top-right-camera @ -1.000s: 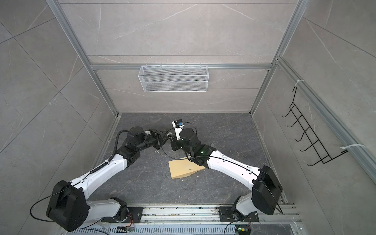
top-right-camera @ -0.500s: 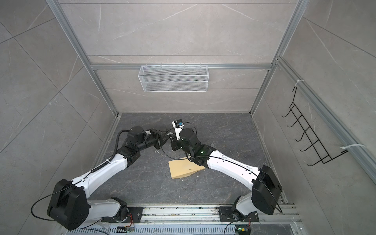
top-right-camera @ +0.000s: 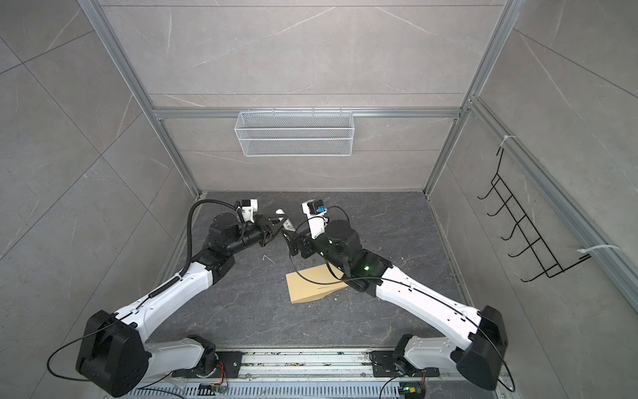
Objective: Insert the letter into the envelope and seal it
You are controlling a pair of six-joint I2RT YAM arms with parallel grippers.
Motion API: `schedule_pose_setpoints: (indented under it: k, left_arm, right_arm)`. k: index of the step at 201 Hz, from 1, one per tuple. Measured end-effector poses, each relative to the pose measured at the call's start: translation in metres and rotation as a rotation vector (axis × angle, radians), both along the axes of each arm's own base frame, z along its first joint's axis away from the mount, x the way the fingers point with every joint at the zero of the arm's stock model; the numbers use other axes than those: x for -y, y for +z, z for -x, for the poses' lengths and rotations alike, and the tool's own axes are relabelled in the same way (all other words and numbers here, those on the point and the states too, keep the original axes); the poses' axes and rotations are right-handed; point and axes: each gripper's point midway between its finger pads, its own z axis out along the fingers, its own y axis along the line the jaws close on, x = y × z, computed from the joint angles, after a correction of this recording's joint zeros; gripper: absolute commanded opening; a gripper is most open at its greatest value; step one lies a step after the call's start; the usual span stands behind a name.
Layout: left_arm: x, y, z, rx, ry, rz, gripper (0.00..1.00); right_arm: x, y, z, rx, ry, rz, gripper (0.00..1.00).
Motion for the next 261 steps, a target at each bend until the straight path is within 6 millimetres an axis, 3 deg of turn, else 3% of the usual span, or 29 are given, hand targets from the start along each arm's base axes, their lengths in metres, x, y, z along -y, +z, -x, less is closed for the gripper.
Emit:
schedule_pose_setpoints:
  k: [34, 96, 121, 176, 221, 261]
  left_arm:
    - [0.0, 0.027, 0.014, 0.327, -0.06, -0.125, 0.0]
    - [0.011, 0.044, 0.04, 0.643, -0.2, -0.15, 0.0]
    - [0.014, 0.045, 0.043, 0.683, -0.23, -0.145, 0.0]
    - [0.015, 0.042, 0.041, 0.696, -0.242, -0.154, 0.0]
    - [0.015, 0.032, 0.041, 0.69, -0.252, -0.194, 0.0]
    - [0.012, 0.023, 0.044, 0.698, -0.261, -0.258, 0.0]
  right_arm:
    - [0.021, 0.009, 0.016, 0.023, 0.003, -0.017, 0.99]
    - [0.038, -0.044, 0.007, -0.139, 0.069, -0.021, 0.99]
    - [0.047, -0.055, 0.002, -0.197, 0.09, -0.06, 0.99]
    - [0.036, -0.053, 0.014, -0.243, 0.204, -0.103, 0.99]
    - [0.044, -0.068, 0.012, -0.311, 0.151, -0.078, 0.99]
    - [0.069, -0.088, 0.015, -0.424, 0.015, -0.055, 0.99]
